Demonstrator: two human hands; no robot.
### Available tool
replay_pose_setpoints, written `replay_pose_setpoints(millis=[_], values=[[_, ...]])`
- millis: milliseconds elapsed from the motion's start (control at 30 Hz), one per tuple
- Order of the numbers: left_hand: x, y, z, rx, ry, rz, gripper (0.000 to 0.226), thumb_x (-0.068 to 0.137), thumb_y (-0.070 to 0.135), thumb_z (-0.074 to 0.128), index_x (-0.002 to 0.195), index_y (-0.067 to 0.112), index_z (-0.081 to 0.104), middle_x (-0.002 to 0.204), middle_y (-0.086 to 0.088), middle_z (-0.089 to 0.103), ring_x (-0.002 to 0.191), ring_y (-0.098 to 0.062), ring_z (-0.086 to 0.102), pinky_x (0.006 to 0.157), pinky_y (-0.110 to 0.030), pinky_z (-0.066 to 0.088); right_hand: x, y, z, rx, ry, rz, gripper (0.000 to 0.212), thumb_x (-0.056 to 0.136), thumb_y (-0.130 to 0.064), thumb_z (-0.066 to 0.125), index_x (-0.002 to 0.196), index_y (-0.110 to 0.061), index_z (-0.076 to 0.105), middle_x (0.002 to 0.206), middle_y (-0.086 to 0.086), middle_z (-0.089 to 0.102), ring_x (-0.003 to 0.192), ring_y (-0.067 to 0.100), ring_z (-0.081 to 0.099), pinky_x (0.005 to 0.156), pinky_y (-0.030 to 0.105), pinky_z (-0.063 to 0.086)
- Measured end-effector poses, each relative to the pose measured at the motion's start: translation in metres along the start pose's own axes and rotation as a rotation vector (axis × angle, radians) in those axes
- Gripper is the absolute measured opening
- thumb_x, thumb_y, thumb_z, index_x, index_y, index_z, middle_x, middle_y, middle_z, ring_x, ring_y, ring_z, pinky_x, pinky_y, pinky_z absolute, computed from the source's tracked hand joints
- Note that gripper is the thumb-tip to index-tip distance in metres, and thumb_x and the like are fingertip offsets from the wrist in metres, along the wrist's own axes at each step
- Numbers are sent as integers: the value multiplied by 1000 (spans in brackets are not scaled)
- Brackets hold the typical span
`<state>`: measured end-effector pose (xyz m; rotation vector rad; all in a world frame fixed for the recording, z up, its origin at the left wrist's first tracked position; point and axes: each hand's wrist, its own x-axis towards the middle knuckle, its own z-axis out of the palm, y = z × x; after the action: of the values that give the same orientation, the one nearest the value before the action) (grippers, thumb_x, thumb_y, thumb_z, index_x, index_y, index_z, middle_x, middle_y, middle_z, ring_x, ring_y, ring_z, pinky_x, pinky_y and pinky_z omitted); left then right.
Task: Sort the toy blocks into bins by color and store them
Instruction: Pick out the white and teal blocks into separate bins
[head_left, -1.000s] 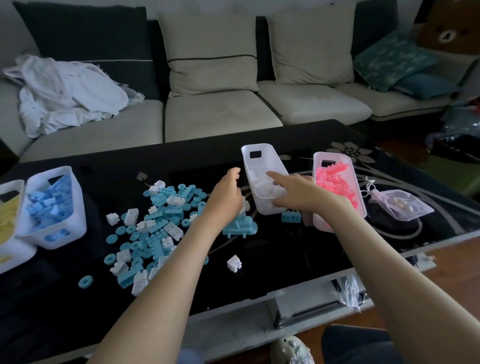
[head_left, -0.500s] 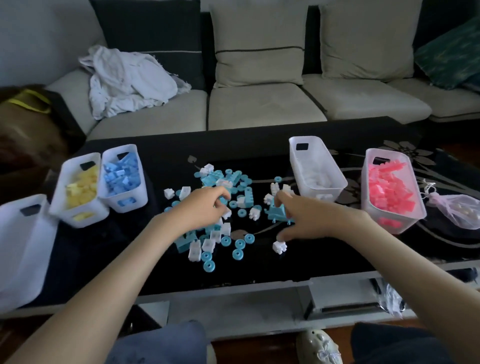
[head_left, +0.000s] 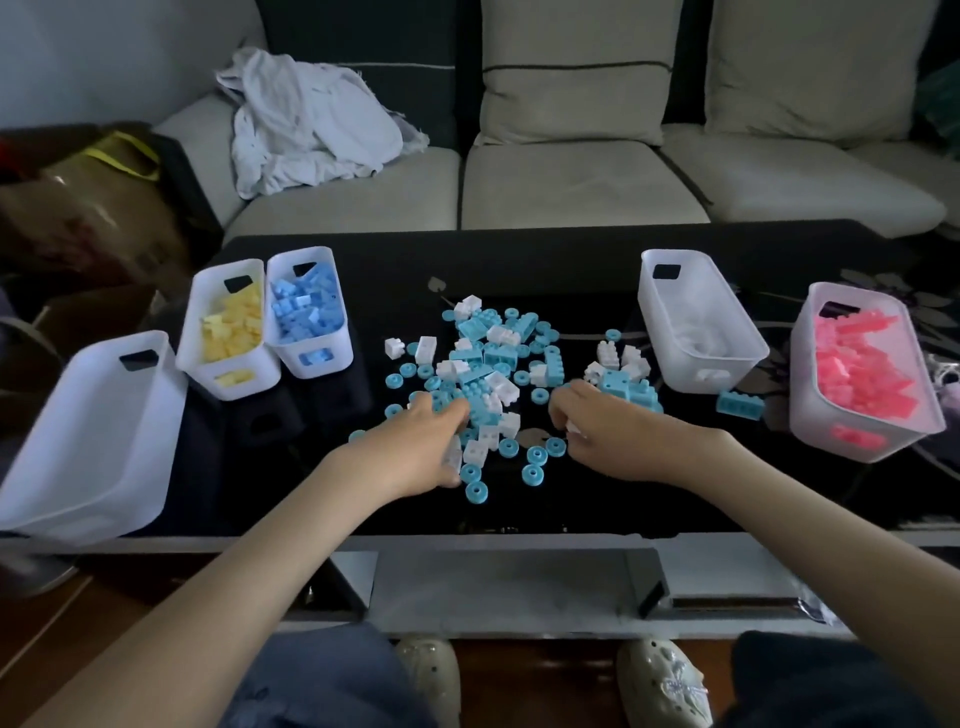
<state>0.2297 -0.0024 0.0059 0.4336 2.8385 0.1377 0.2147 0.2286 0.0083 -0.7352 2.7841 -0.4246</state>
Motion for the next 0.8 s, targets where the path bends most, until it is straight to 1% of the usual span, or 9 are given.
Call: replay_pose_setpoints(millis=[100, 167, 233, 300, 433, 567, 633, 733, 800], values=[[-1, -4, 5, 63, 134, 113, 30, 88, 32, 58, 114, 22, 46, 95, 1, 27, 80, -15, 44, 64, -29, 44, 12, -11, 6, 3, 141, -109, 28, 90, -10, 49, 112, -21, 37, 109, -4, 39, 72, 2, 45, 67, 20, 37], [-1, -5, 8, 86, 203, 160, 24, 89, 30, 56, 109, 18, 51, 94, 0, 27, 85, -17, 42, 66, -31, 46, 21, -15, 12, -124, 176, -215, 40, 91, -13, 52, 125, -20, 32, 120, -2, 38, 86, 0, 47, 79, 22, 41], [-1, -5, 11, 82, 236, 176, 22, 90, 29, 56, 107, 17, 51, 94, 1, 28, 83, -16, 40, 58, -25, 35, 31, -19, 17, -255, 155, -280, 53, 90, -5, 50, 134, -21, 27, 131, -1, 35, 111, 9, 42, 92, 29, 43], [-1, -5, 12, 81, 260, 182, 22, 91, 27, 55, 110, 17, 49, 94, 2, 30, 82, -15, 41, 57, -24, 32, 39, -22, 19, -282, 99, -286, 62, 87, 4, 47, 136, -27, 23, 131, -2, 37, 114, 15, 38, 88, 32, 46], [-1, -9, 11, 64, 289, 191, 27, 91, 19, 50, 118, 16, 50, 98, -2, 39, 92, -18, 44, 71, -32, 45, 51, -24, 22, -323, 41, -320, 54, 89, 2, 49, 130, -27, 29, 123, -3, 42, 108, 15, 42, 84, 31, 46], [0, -12, 13, 50, 263, 196, 32, 89, 17, 48, 122, 16, 48, 110, -3, 51, 105, -19, 46, 84, -31, 45, 57, -22, 22, -287, 39, -334, 38, 95, -15, 48, 128, -28, 33, 119, -4, 45, 109, 13, 46, 87, 34, 48], [1, -12, 14, 34, 258, 161, 32, 88, 19, 48, 119, 18, 47, 106, -2, 50, 93, -18, 47, 73, -29, 44, 58, -21, 21, -275, 39, -327, 35, 97, -17, 46, 127, -28, 34, 117, -4, 45, 107, 13, 47, 85, 33, 48], [4, -11, 16, 29, 265, 94, 26, 85, 23, 50, 110, 19, 43, 98, -1, 39, 73, -14, 41, 53, -23, 30, 59, -19, 17, -256, 30, -275, 30, 97, -17, 43, 123, -28, 33, 118, -4, 47, 98, 14, 52, 77, 30, 47], [6, -12, 16, 19, 272, 64, 22, 84, 25, 52, 101, 20, 39, 97, 0, 35, 65, -12, 38, 48, -21, 24, 60, -18, 14, -250, 34, -214, 35, 94, -15, 49, 122, -28, 32, 119, -4, 48, 86, 13, 55, 68, 30, 51]])
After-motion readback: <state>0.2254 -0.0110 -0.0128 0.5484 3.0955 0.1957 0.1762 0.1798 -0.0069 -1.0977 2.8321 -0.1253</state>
